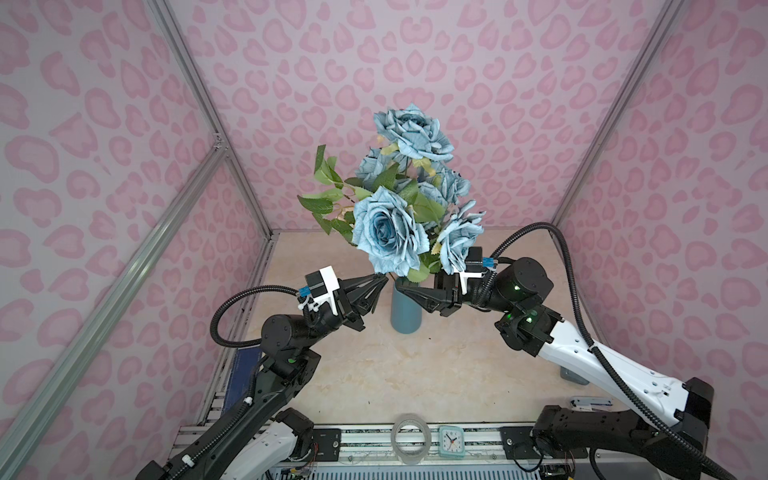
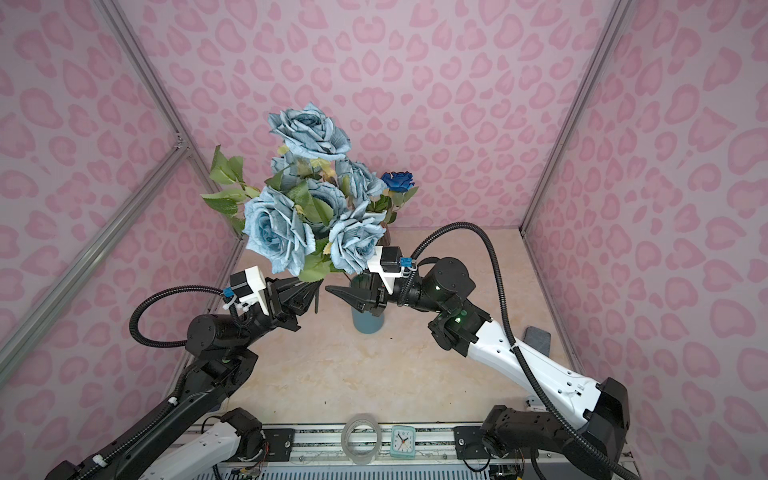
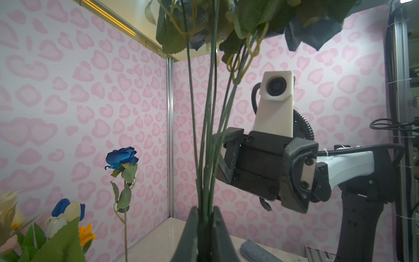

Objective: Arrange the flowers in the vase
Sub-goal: 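Close the right gripper on the bundle stems beside the left gripper, then hold the bundle above the teal vase with both grippers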

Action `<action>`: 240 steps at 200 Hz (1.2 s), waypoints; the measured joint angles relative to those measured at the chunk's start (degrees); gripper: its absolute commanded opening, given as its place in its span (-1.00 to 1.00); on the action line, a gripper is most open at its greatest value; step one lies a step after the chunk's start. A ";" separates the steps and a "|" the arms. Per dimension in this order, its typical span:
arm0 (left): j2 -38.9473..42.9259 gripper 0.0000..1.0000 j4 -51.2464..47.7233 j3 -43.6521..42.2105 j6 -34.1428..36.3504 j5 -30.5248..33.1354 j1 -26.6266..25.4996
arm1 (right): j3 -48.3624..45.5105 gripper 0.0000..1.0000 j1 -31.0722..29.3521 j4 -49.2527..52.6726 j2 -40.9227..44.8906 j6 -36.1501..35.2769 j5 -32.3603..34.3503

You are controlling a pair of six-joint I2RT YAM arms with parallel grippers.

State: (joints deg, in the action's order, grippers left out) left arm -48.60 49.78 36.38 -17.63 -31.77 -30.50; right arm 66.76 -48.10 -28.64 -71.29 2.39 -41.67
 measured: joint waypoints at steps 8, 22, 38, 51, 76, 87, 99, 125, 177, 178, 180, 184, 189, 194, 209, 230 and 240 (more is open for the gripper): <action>-0.26 -0.93 0.02 0.00 0.00 -0.13 -0.13 | 0.79 0.17 -0.02 0.17 -0.92 0.66 -0.66; -0.72 -0.93 0.39 0.00 0.00 -0.17 -0.26 | 1.33 0.19 -0.15 0.59 -1.90 1.73 -1.05; -1.11 -0.94 0.81 0.00 0.00 -0.17 -0.31 | 1.75 0.18 -0.13 0.61 -2.71 2.62 -1.62; -1.31 -0.94 1.25 0.00 0.42 -0.17 -0.37 | 2.14 0.13 -0.11 0.59 -3.41 2.89 -1.62; -1.75 -0.93 1.75 0.00 1.01 -0.20 -0.44 | 2.36 0.03 -0.11 0.28 -4.48 3.28 -1.60; -1.92 -0.94 1.75 0.00 1.01 -0.22 -0.48 | 2.34 -0.04 -0.11 0.02 -4.70 3.45 -1.44; -2.19 -0.93 1.77 0.02 1.25 -0.22 -0.50 | 2.34 -0.12 -0.11 -0.52 -4.83 3.61 -1.31; -2.75 -0.93 2.03 0.20 1.29 -0.37 -0.57 | 2.34 -0.24 -0.09 -1.14 -4.87 3.98 -0.48; -3.45 -0.94 2.40 0.28 1.88 -0.44 -0.63 | 2.47 -0.39 0.04 -1.11 -5.31 3.78 -0.31; -3.45 -0.93 2.40 0.31 1.88 -0.44 -0.63 | 2.47 -0.39 0.04 -1.11 -5.33 3.78 -0.31; -3.48 -0.93 2.40 0.31 1.88 -0.44 -0.66 | 2.47 -0.39 0.04 -1.11 -5.33 3.76 -0.31; -3.52 -0.94 2.38 0.37 1.88 -0.44 -0.70 | 2.47 -0.40 0.04 -1.09 -5.40 3.69 -0.28; -3.56 -0.94 2.38 0.42 1.90 -0.42 -0.70 | 2.49 -0.41 0.07 -1.09 -5.44 3.37 -0.26; -3.61 -0.93 2.38 0.46 1.99 -0.42 -0.70 | 2.49 -0.44 0.04 -1.07 -5.49 3.19 -0.33; -3.67 -0.94 2.40 0.52 2.36 -0.44 -0.70 | 2.49 -0.49 0.04 -1.07 -5.53 2.95 -0.28; -3.72 -0.93 2.38 0.55 2.73 -0.57 -0.70 | 2.49 -0.50 0.07 -1.01 -5.53 2.45 -0.13; -3.80 -0.94 2.38 0.55 2.75 -0.57 -0.70 | 2.49 -0.52 0.07 -0.98 -5.53 2.32 -0.13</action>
State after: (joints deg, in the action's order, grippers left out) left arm -52.40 52.16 36.93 -14.87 -32.34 -31.20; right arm 69.25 -48.03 -29.63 -76.82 4.71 -41.80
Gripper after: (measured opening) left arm 0.117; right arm 0.253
